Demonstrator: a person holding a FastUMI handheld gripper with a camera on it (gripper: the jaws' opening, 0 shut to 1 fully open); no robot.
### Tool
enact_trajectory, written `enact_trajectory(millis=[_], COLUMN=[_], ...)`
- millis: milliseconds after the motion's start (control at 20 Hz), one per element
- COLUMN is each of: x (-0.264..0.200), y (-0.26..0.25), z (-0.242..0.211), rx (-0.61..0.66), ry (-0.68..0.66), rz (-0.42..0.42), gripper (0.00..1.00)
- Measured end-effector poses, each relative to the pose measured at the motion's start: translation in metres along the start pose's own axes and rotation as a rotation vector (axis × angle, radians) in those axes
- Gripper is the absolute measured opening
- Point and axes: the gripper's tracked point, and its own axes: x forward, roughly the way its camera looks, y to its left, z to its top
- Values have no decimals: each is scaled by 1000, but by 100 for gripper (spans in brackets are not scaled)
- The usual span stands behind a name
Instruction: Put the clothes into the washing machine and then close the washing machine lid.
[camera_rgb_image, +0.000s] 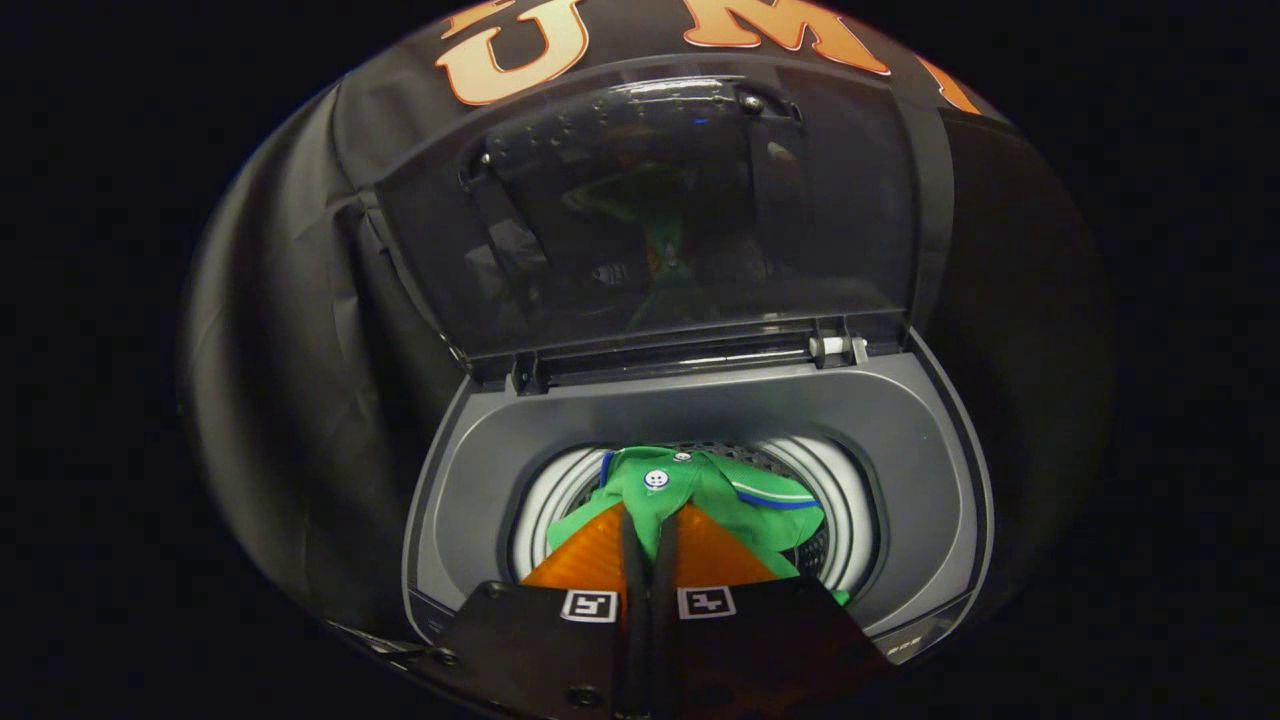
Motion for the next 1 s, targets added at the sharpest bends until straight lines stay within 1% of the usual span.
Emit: enact_trajectory(millis=[100, 200, 350, 500, 600, 650, 700, 850, 950, 1000], x=[6, 9, 9, 8, 7, 5, 3, -1, -4, -7], y=[2, 9, 9, 11, 6, 4, 0, -5, -10, -12], z=[-3, -15, -24, -39, -40, -40, -40, -38, -36, -35], rx=[0, -31, -78, -36, -31, -34, -43, -46, -35, -28], ry=[22, 83, 94, 135, 130, 129, 129, 132, 120, 113], rz=[1, 27, 7, -2, -25, -33, -47, -53, -73, -75], gripper=[8, 8, 9, 9, 12, 21, 28, 72, 100, 100])
